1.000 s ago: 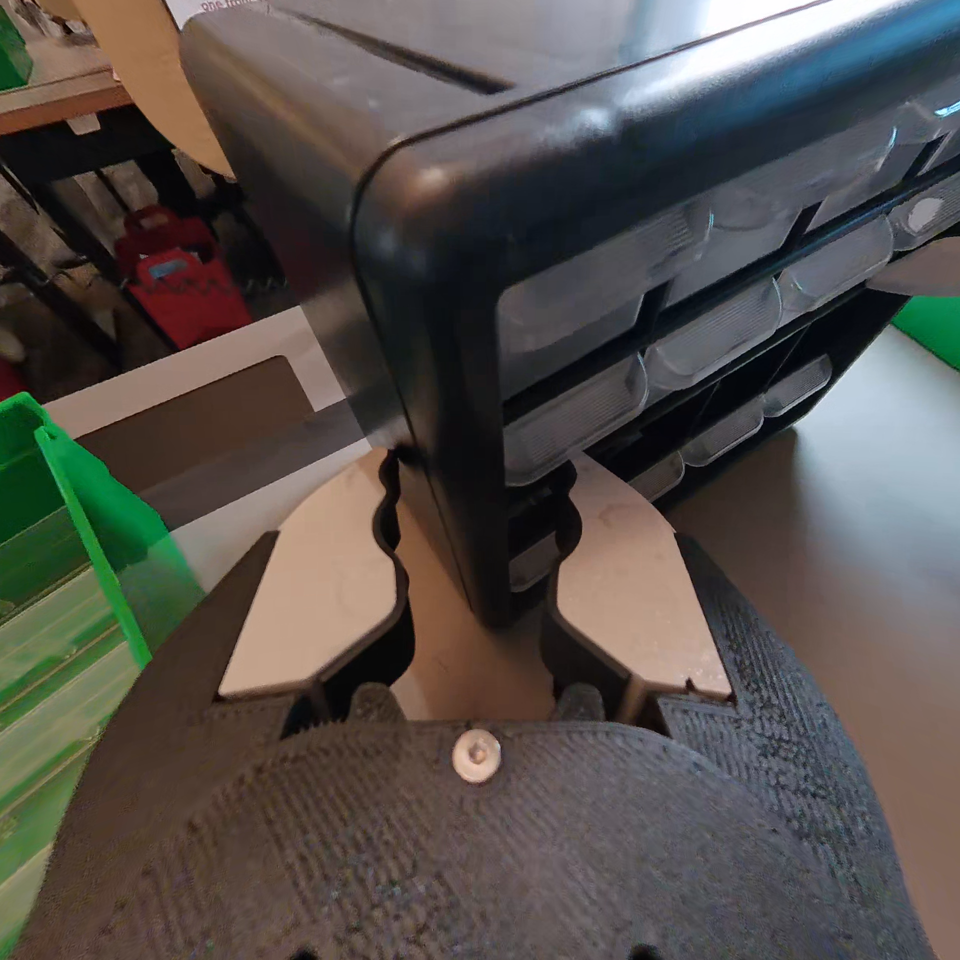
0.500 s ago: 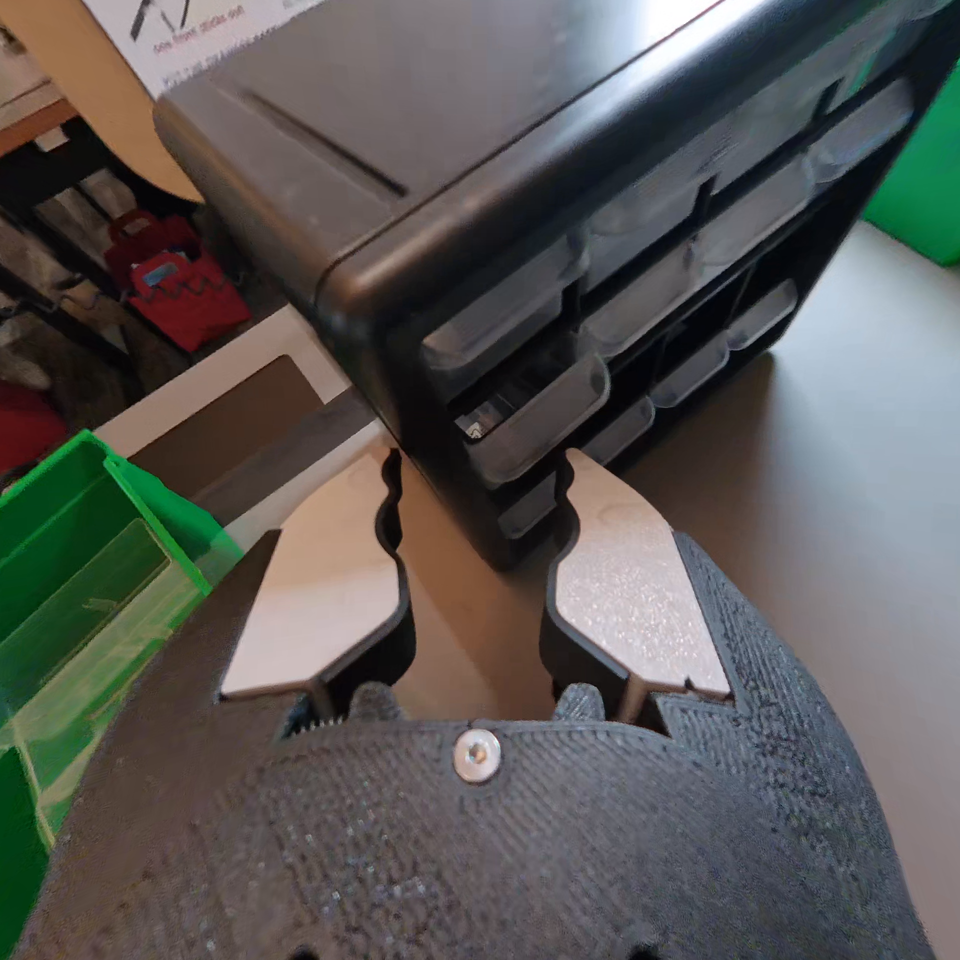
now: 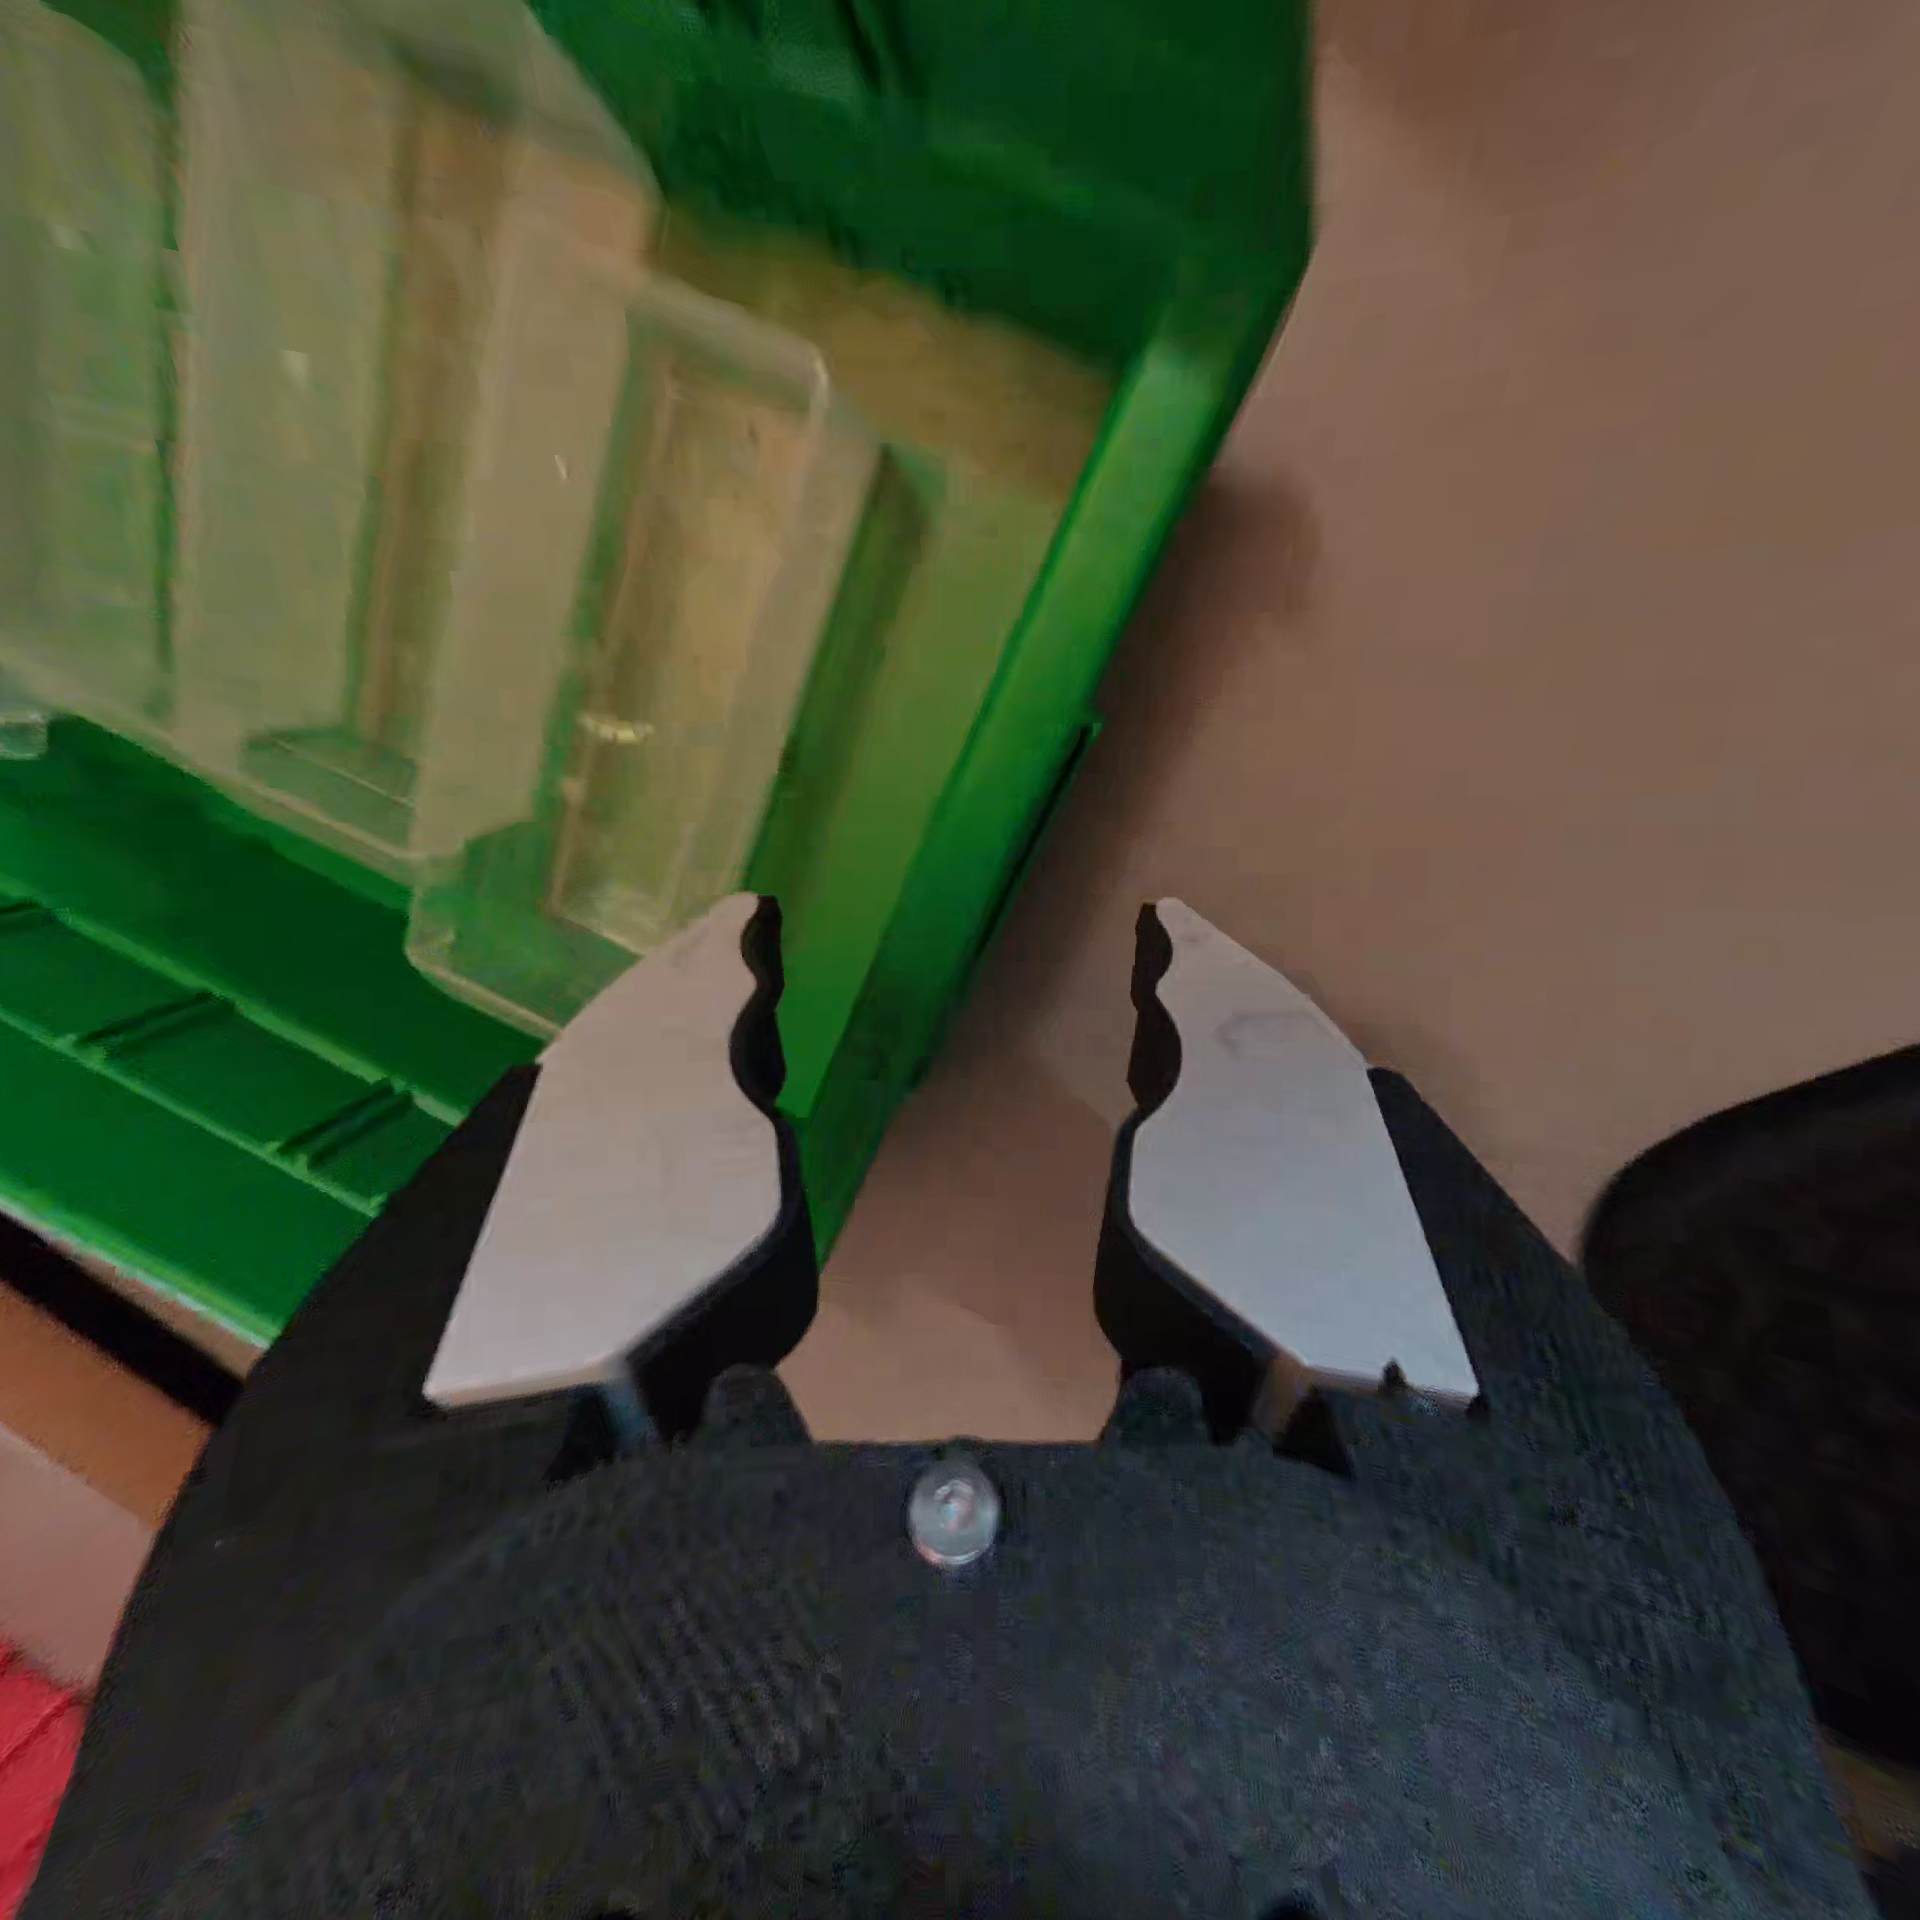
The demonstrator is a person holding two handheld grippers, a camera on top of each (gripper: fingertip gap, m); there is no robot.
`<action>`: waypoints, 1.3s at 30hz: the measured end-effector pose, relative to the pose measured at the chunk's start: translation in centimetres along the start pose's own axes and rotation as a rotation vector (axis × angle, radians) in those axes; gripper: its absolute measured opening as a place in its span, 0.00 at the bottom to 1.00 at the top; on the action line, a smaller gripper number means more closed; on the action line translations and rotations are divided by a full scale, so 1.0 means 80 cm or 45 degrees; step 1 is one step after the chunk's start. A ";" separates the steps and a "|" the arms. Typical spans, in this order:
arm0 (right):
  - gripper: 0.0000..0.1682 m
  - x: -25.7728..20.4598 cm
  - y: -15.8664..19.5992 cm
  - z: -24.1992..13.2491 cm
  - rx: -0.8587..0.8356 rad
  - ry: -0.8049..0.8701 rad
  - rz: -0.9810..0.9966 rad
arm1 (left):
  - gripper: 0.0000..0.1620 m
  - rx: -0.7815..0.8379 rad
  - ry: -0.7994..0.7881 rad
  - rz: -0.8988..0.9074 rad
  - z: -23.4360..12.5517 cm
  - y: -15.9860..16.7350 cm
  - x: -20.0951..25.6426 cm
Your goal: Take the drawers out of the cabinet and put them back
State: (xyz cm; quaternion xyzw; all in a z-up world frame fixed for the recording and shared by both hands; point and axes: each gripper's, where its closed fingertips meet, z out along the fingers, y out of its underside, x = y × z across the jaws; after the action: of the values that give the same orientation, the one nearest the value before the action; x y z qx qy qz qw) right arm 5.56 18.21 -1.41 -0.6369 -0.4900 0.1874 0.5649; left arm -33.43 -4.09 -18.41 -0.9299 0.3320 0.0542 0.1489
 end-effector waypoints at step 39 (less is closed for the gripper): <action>0.42 -0.010 0.012 0.035 -0.048 -0.155 0.099 | 0.21 -0.892 -0.133 1.447 0.021 -0.008 -0.096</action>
State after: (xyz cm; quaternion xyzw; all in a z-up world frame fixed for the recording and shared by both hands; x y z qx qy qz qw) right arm 3.35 19.15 -3.35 -0.6534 -0.5018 0.2384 0.5142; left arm -39.01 1.52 -18.31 -0.6000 0.7253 0.2737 -0.1977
